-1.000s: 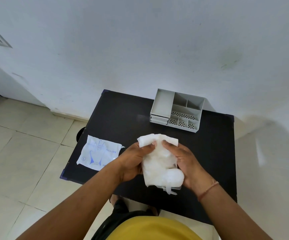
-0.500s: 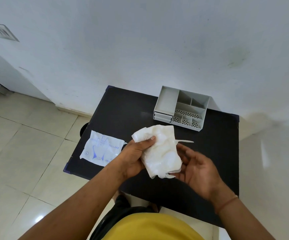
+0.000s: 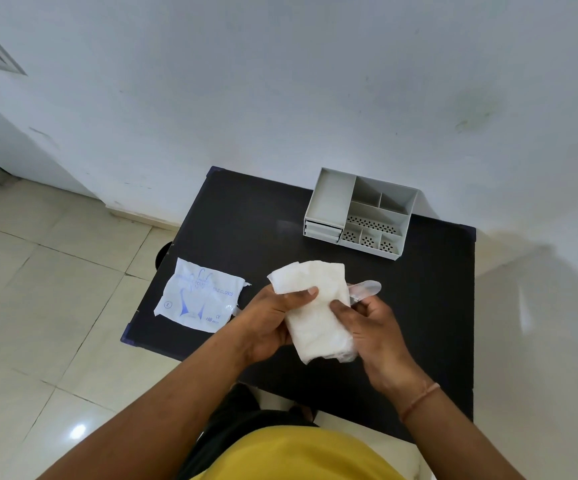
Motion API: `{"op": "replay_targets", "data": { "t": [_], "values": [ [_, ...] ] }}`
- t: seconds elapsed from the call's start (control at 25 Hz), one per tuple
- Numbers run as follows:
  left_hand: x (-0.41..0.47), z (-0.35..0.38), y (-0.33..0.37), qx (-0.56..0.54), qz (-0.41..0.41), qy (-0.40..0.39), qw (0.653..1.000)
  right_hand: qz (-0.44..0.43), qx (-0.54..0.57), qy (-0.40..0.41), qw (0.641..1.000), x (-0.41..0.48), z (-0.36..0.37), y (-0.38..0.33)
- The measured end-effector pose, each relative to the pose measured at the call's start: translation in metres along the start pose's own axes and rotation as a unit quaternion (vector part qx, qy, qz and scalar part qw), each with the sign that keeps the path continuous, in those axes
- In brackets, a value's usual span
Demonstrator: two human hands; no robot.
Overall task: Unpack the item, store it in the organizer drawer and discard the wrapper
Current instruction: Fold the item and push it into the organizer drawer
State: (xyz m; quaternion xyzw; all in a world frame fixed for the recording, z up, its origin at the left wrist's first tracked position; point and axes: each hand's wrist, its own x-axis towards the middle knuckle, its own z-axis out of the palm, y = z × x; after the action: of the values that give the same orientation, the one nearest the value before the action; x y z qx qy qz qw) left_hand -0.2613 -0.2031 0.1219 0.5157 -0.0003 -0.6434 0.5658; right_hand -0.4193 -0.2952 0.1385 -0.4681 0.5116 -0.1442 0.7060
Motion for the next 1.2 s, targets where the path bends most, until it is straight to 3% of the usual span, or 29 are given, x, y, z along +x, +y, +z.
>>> {"op": "replay_targets", "data": {
  "t": [0.24, 0.28, 0.36, 0.44, 0.48, 0.64, 0.96, 1.2],
  "values": [
    [0.008, -0.008, -0.001, 0.077, 0.026, -0.014, 0.997, -0.066, -0.103, 0.025, 0.992, 0.002, 0.011, -0.001],
    [0.011, -0.011, 0.0, 0.07, 0.028, -0.01, 0.997, -0.065, -0.054, -0.001, 0.996, 0.003, 0.01, -0.002],
    [0.016, -0.019, 0.005, 0.055, 0.023, -0.009, 0.998, 0.004, 0.165, -0.059, 0.985, 0.011, 0.0, -0.002],
    [0.022, -0.028, 0.011, 0.051, 0.013, -0.025, 0.998, 0.122, 0.361, -0.076, 0.921, 0.021, -0.013, 0.001],
    [0.025, -0.031, 0.015, 0.05, 0.011, -0.038, 0.998, 0.16, 0.398, -0.086, 0.899, 0.025, -0.016, 0.005],
    [0.031, -0.037, 0.028, 0.06, 0.013, -0.089, 0.994, 0.195, 0.309, -0.149, 0.919, 0.025, 0.007, 0.015],
    [0.036, -0.056, 0.054, 0.208, -0.022, -0.105, 0.972, 0.075, 0.085, -0.057, 0.992, 0.028, 0.061, -0.007],
    [0.043, -0.067, 0.09, 0.258, -0.057, -0.11, 0.958, 0.096, 0.162, 0.003, 0.982, 0.035, 0.077, 0.001]
  ]
}}
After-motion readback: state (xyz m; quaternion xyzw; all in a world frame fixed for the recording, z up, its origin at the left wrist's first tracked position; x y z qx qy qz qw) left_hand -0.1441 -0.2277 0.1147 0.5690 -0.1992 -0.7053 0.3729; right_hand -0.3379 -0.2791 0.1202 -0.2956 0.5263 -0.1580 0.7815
